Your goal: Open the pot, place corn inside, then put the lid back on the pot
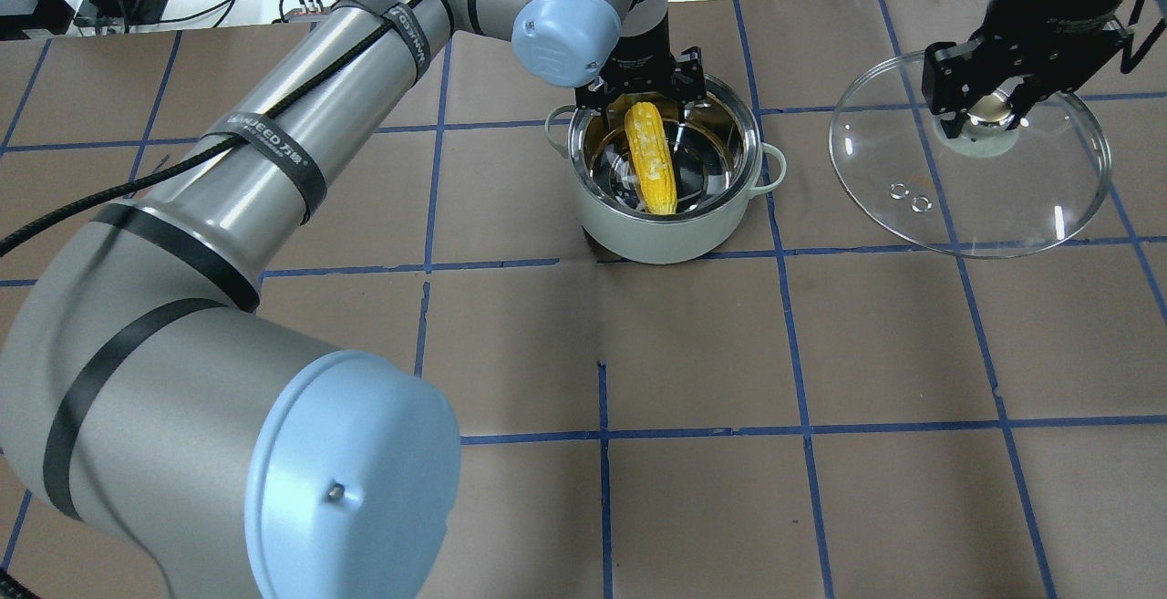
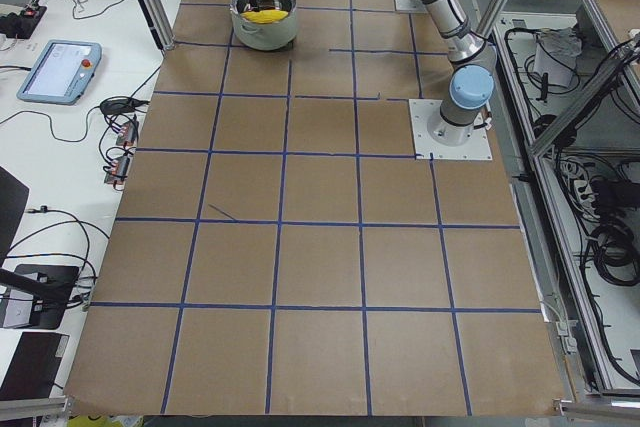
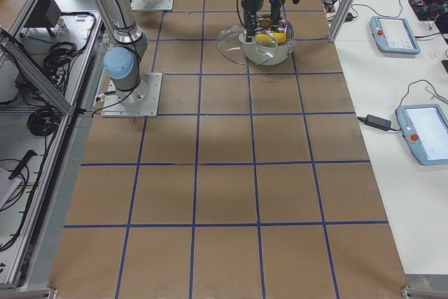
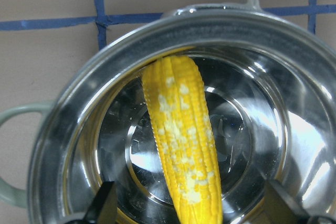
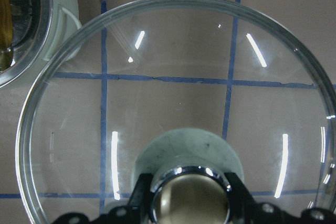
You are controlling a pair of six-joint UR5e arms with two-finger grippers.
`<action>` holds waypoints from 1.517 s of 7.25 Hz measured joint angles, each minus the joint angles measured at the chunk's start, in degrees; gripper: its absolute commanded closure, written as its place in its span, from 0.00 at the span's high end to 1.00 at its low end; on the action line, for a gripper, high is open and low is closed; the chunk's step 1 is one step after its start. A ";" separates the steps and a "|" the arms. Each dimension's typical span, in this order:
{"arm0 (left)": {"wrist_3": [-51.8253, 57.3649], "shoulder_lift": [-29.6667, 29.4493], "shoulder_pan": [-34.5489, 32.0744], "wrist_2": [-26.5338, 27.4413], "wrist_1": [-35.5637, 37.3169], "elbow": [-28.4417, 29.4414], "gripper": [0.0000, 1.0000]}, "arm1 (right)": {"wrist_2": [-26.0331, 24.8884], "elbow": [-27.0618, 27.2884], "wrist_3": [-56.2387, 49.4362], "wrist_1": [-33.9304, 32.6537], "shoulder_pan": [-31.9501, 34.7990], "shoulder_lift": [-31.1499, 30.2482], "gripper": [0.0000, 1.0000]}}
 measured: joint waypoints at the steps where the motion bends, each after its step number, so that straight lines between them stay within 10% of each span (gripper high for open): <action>1: 0.49 1.67 1.26 0.00 -1.01 -0.40 1.00 | 0.46 -0.41 0.81 0.42 0.40 0.21 0.38; 5: 13.87 12.83 10.00 2.65 -11.47 -3.92 1.00 | 2.19 -6.62 7.42 -0.16 11.53 8.57 0.39; 11: 24.36 37.87 21.18 6.83 -11.46 -26.55 1.00 | 2.28 -23.24 7.84 -0.74 22.47 27.64 0.39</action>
